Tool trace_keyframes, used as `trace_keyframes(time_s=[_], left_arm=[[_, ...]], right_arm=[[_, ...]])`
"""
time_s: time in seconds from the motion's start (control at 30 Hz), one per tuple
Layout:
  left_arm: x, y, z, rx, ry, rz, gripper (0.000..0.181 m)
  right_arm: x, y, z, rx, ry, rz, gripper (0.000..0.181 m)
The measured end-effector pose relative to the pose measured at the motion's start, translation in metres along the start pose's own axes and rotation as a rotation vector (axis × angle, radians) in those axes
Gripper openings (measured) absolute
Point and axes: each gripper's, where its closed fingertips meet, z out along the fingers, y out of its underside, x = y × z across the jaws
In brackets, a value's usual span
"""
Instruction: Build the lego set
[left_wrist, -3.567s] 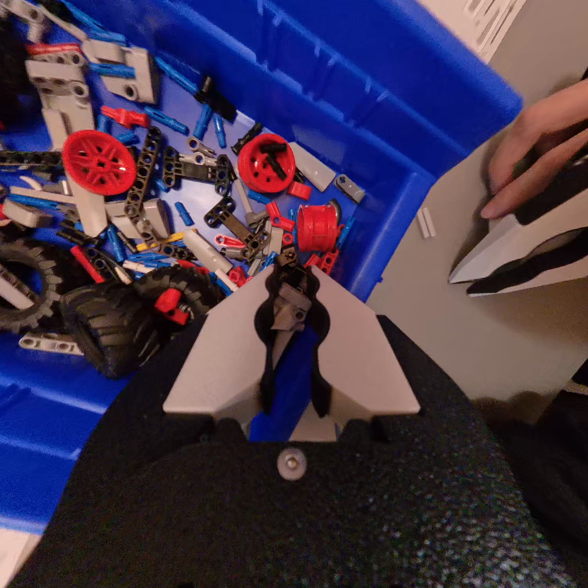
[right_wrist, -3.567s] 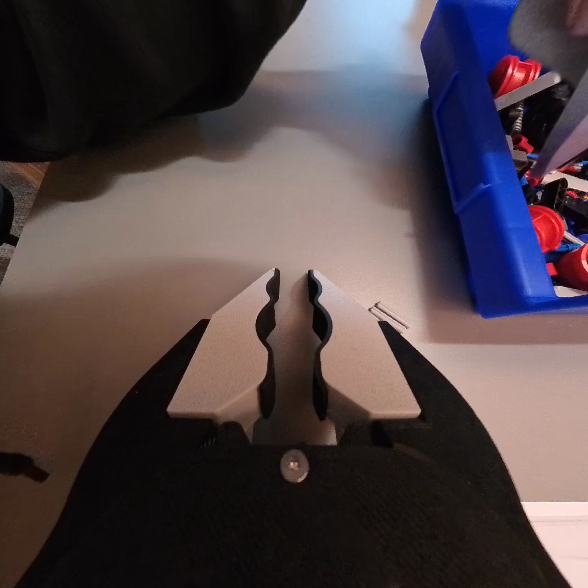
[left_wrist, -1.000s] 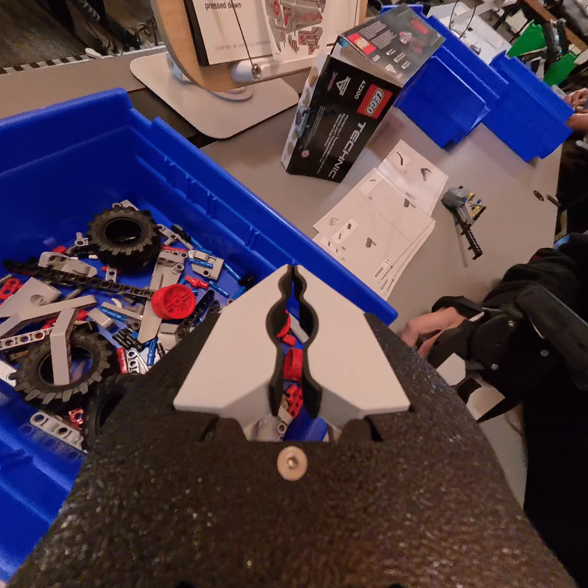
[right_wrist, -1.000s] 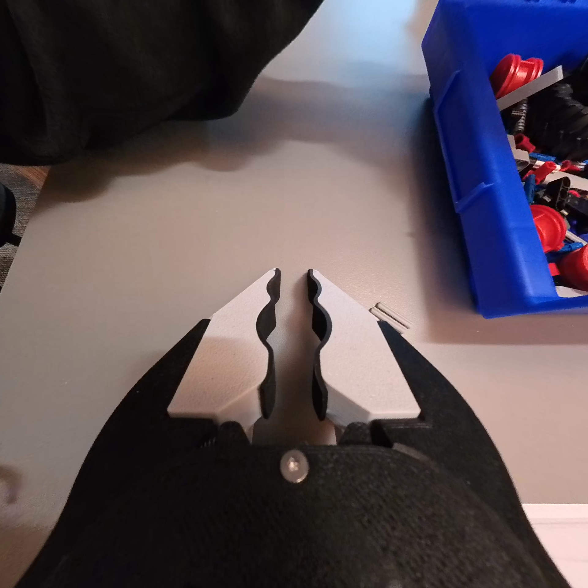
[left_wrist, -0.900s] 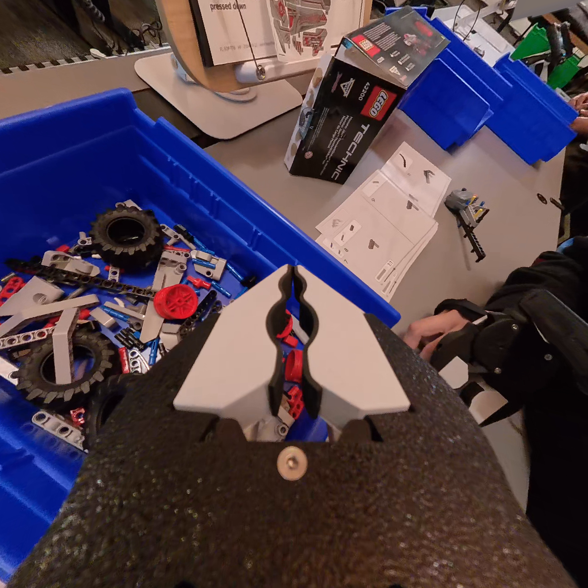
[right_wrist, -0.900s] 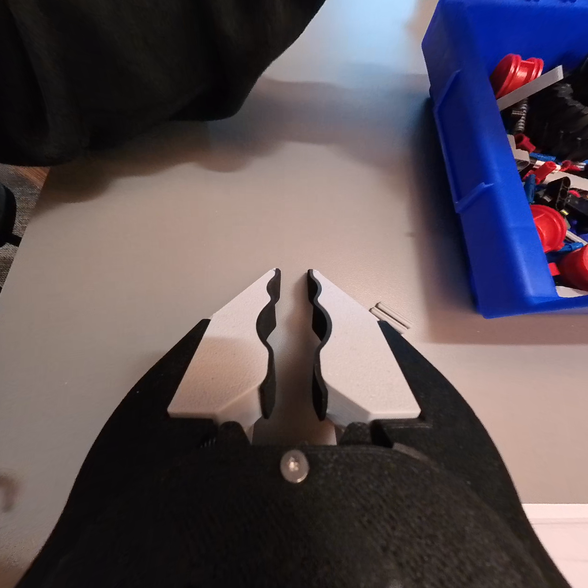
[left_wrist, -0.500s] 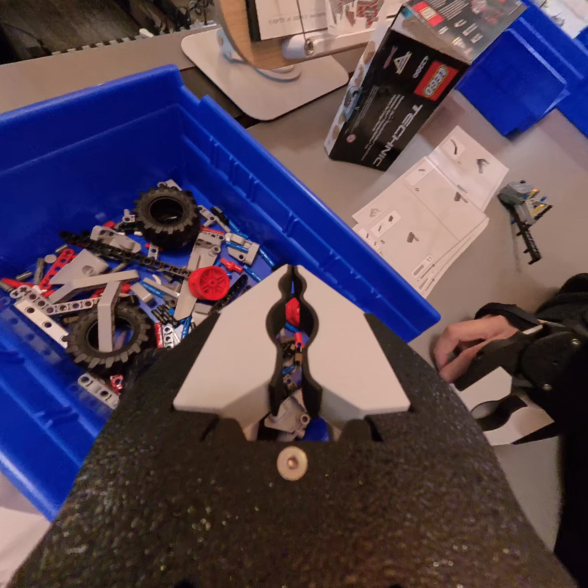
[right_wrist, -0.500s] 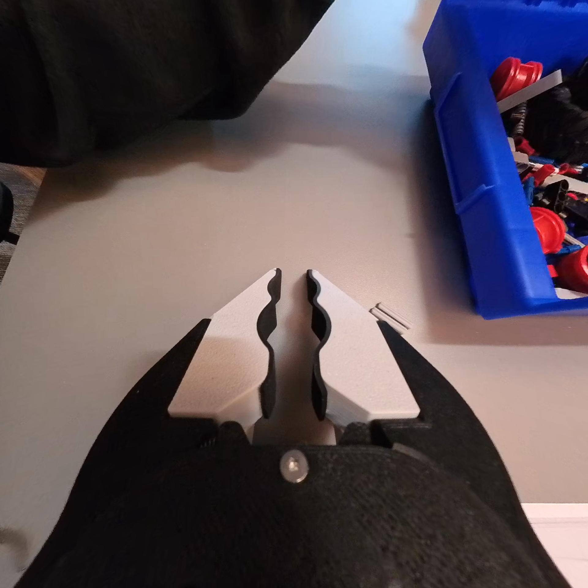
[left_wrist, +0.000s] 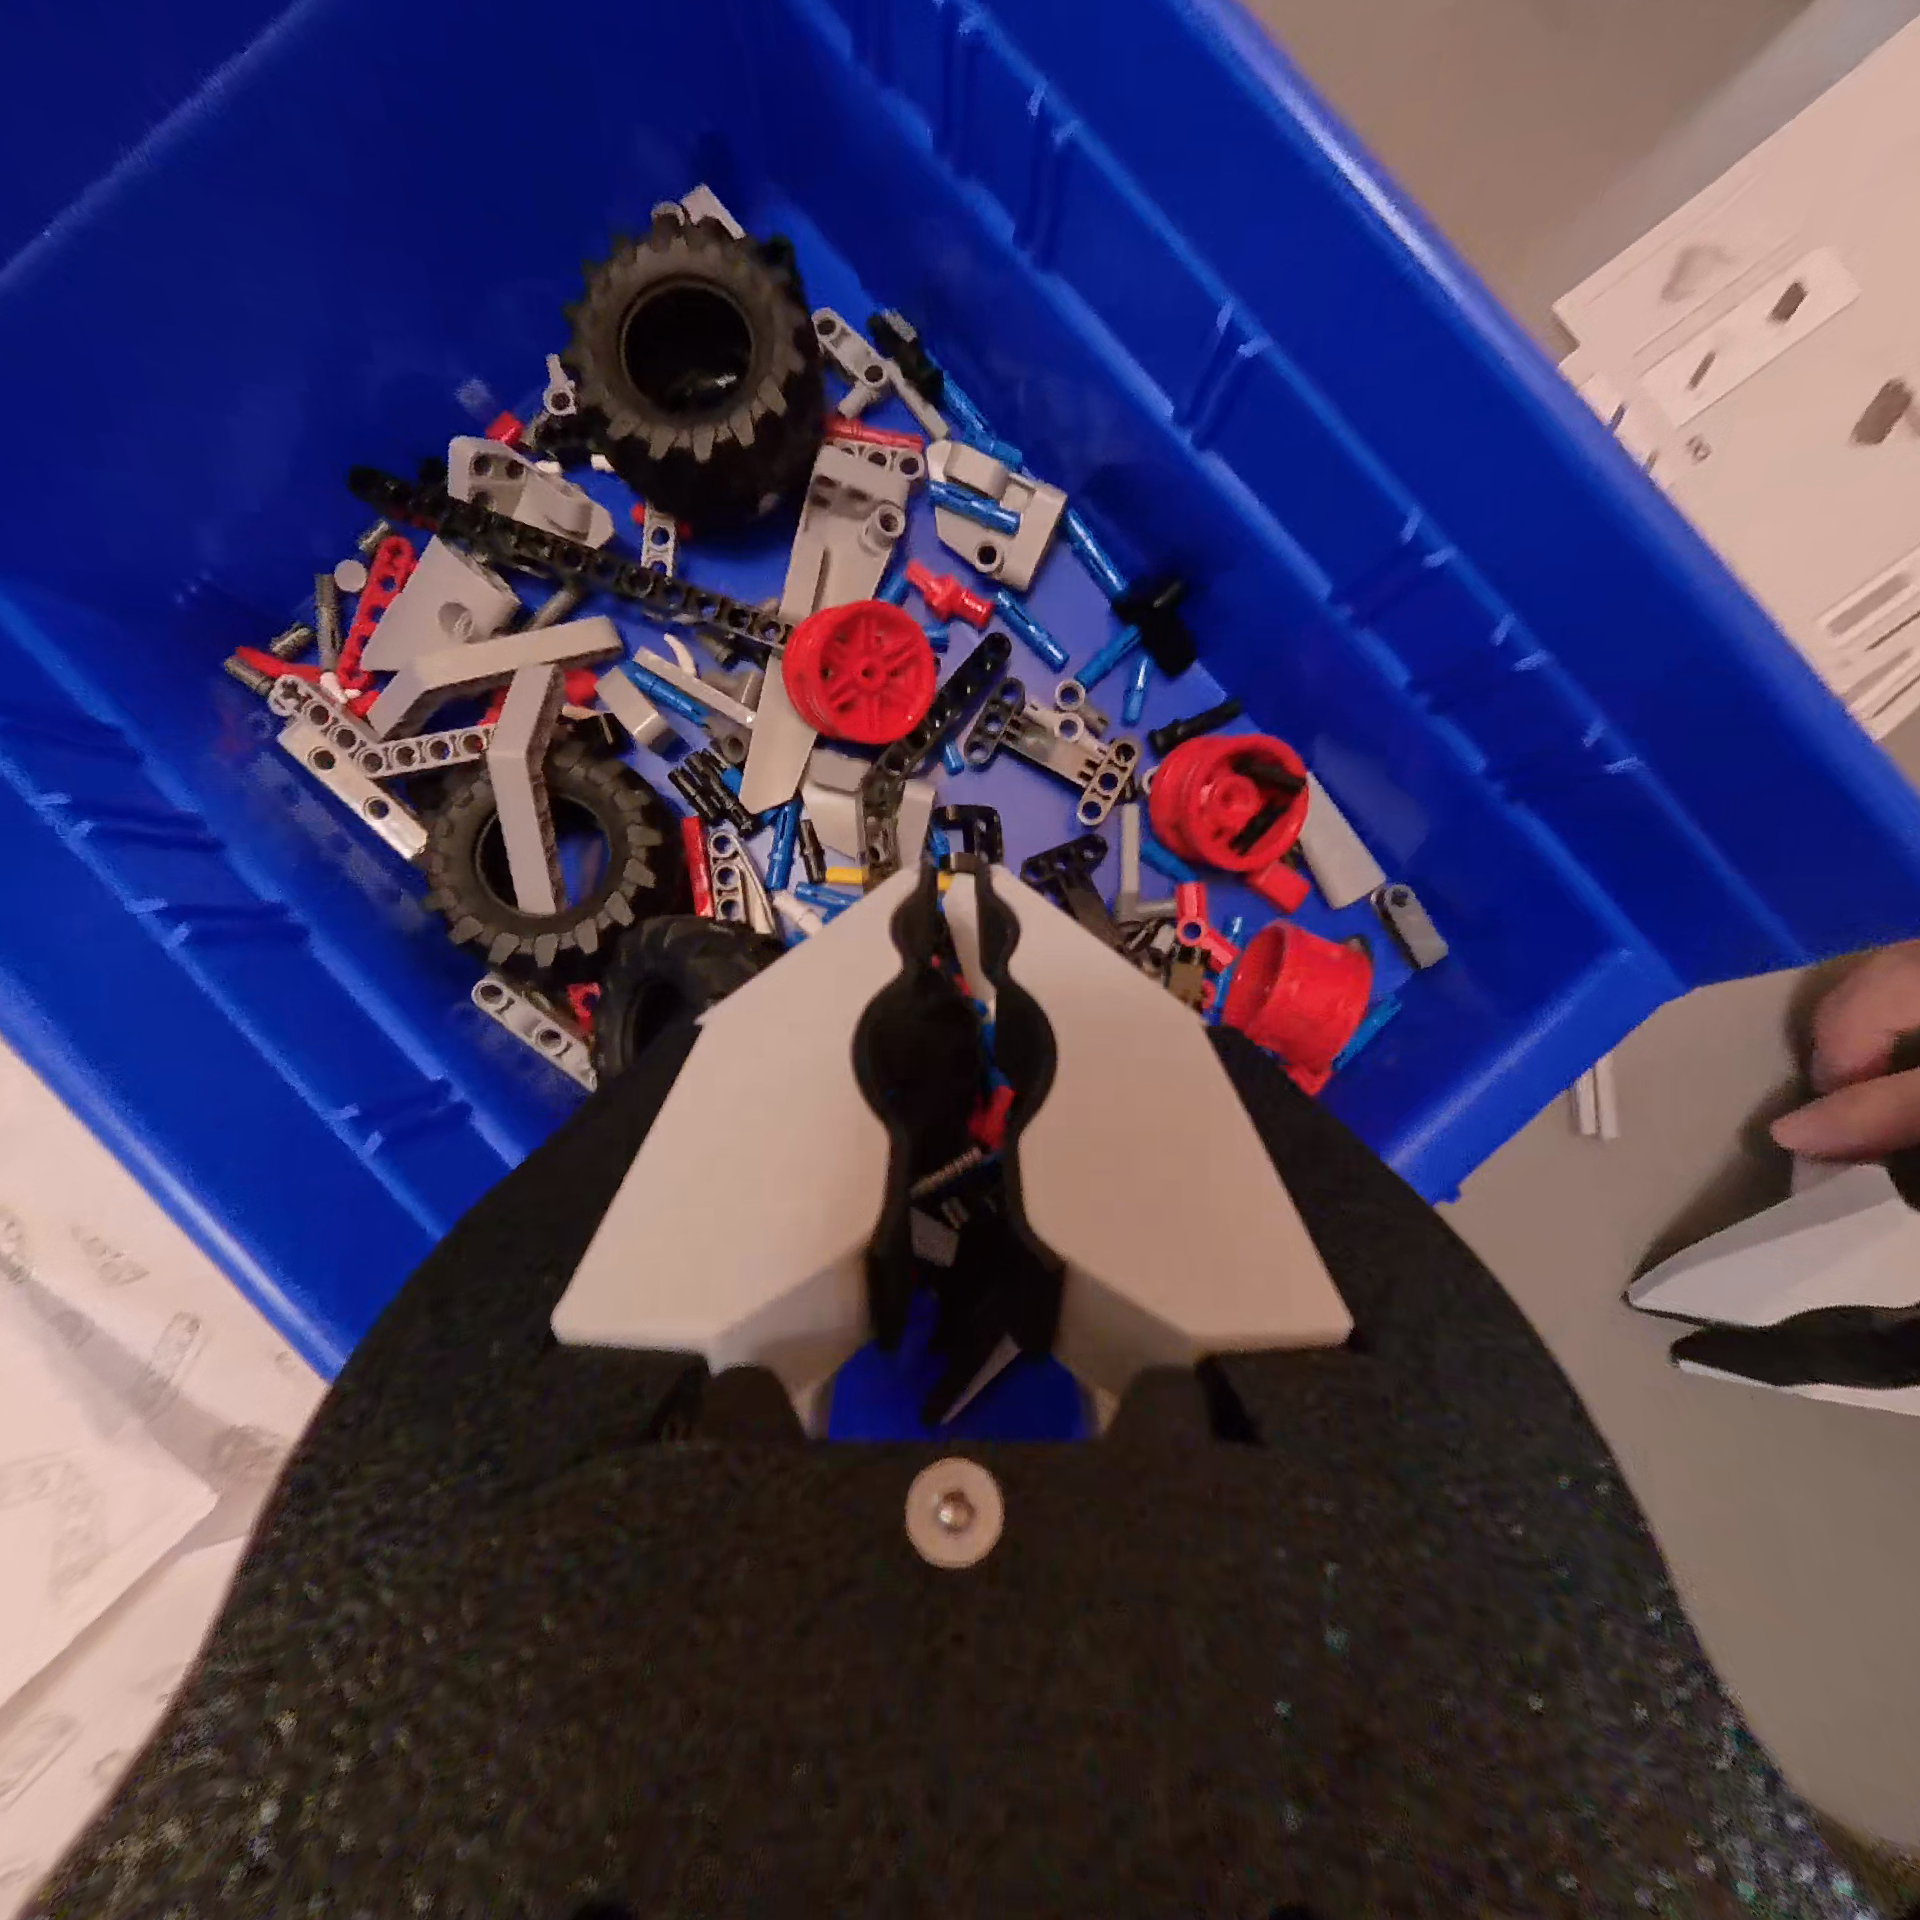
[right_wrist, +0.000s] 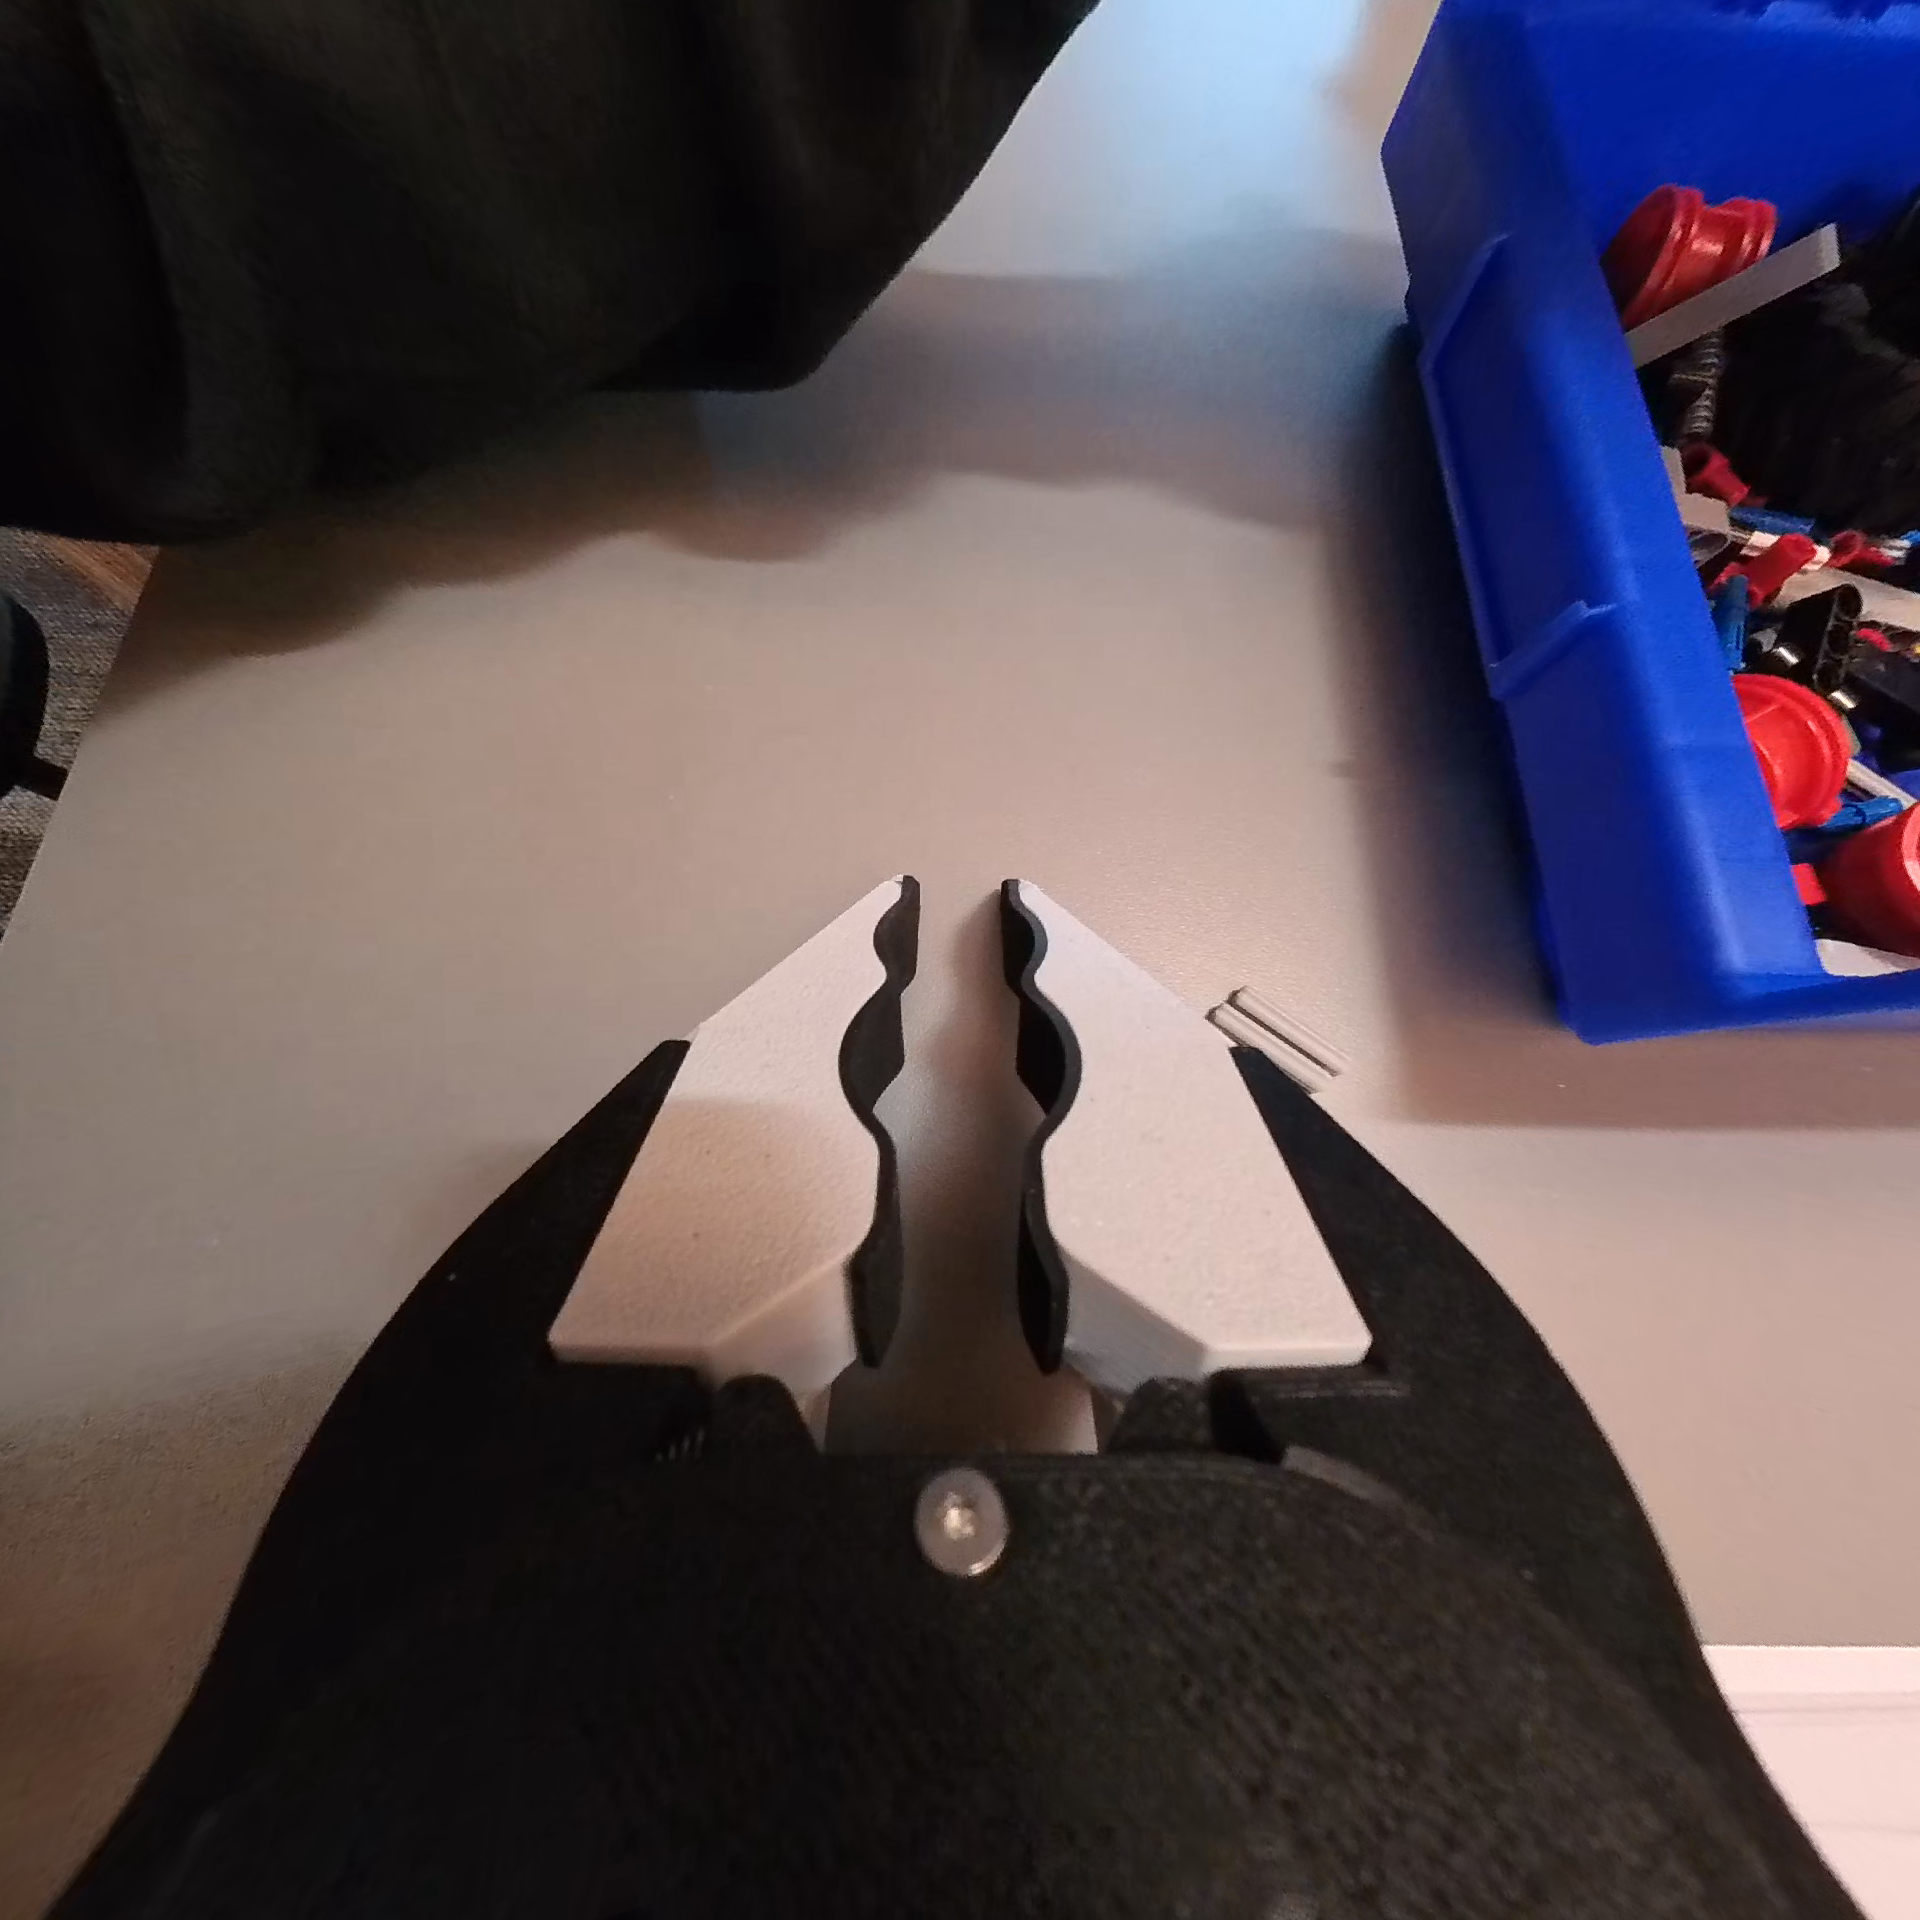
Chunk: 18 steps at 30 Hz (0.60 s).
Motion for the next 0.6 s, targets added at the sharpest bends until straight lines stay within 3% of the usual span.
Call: trace_keyframes(time_s=[0.6], left_arm=[[-0.01, 0.007, -0.009, -0.018, -0.047, -0.026, 0.003]], right_arm=[[0.0, 0.0, 0.0, 0.0, 0.002, -0.005, 0.013]])
